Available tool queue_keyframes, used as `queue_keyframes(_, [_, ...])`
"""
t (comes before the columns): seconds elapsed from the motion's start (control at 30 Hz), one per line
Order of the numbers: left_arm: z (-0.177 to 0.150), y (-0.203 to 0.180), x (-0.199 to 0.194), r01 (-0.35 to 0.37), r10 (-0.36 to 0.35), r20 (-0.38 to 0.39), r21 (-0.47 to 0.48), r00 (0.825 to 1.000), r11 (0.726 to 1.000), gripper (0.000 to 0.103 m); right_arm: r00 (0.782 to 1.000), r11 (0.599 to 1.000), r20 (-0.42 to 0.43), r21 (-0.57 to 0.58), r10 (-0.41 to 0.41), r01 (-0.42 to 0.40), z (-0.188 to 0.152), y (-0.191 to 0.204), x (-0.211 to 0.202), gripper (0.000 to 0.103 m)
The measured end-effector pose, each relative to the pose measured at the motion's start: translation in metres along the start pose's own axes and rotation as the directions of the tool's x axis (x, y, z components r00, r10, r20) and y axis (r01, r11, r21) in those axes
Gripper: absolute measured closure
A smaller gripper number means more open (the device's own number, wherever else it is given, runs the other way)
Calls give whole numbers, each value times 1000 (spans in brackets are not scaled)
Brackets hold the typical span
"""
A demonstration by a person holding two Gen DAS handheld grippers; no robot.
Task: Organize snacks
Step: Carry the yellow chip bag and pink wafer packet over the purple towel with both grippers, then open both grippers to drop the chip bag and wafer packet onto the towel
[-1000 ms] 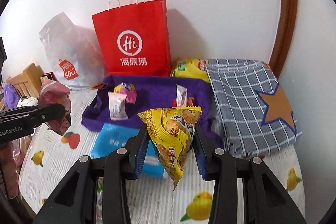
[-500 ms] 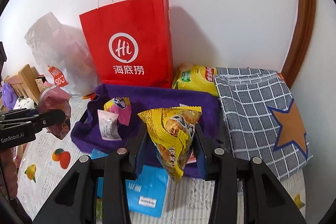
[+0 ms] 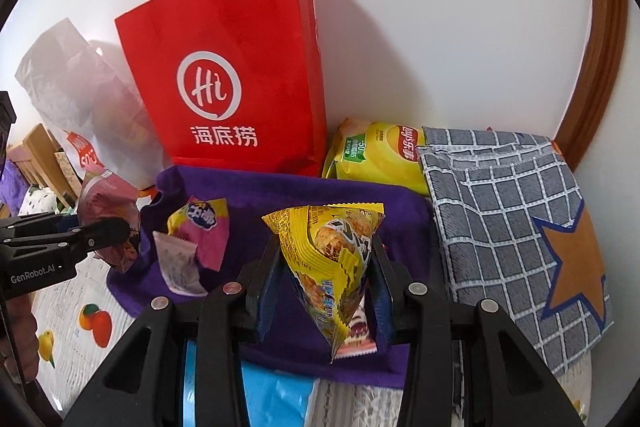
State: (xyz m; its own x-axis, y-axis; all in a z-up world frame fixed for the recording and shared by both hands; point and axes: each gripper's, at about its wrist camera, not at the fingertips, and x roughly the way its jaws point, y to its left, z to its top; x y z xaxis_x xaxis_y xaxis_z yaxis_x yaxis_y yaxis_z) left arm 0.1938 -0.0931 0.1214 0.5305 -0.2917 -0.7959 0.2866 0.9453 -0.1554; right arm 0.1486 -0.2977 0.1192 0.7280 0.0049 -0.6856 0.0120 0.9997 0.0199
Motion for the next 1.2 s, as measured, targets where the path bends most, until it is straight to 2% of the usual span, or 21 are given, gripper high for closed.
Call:
queue_keyframes(0.17, [4, 4, 17, -12, 13, -8, 18, 1000, 1000, 71, 1000, 1000, -17, -5, 9, -9, 0, -2, 21, 63])
queue_keyframes(0.5, [-2, -1, 50, 46, -44, -71, 35, 997, 998, 71, 997, 999, -73, -28, 36, -38, -8, -3, 47, 63])
queue_keyframes(1.0, [-6, -5, 63, 77, -71, -110, 52, 991, 996, 67, 992, 998, -123, -64, 15, -23, -15, 6, 66, 61])
queue_keyframes(1.07, [-5, -7, 63, 73, -66, -115, 55, 991, 996, 67, 992, 998, -123, -59, 15, -23, -14, 6, 65, 56])
queue_keyframes(1.1, [-6, -7, 63, 72, -65, -118, 55, 991, 996, 66, 993, 998, -117, -56, 17, -23, -13, 5, 63, 51])
queue_keyframes(1.13, [-6, -8, 63, 73, -66, -123, 55, 990, 996, 62, 994, 998, -109, -53, 18, -24, -12, 5, 61, 43])
queue_keyframes(1.17, [-6, -8, 64, 77, -69, -131, 51, 989, 996, 53, 995, 999, -96, -50, 15, -20, -11, 5, 57, 39])
queue_keyframes(1.2, [-5, -8, 64, 79, -72, -134, 48, 988, 996, 48, 996, 999, -85, -49, 12, -17, -11, 5, 54, 36])
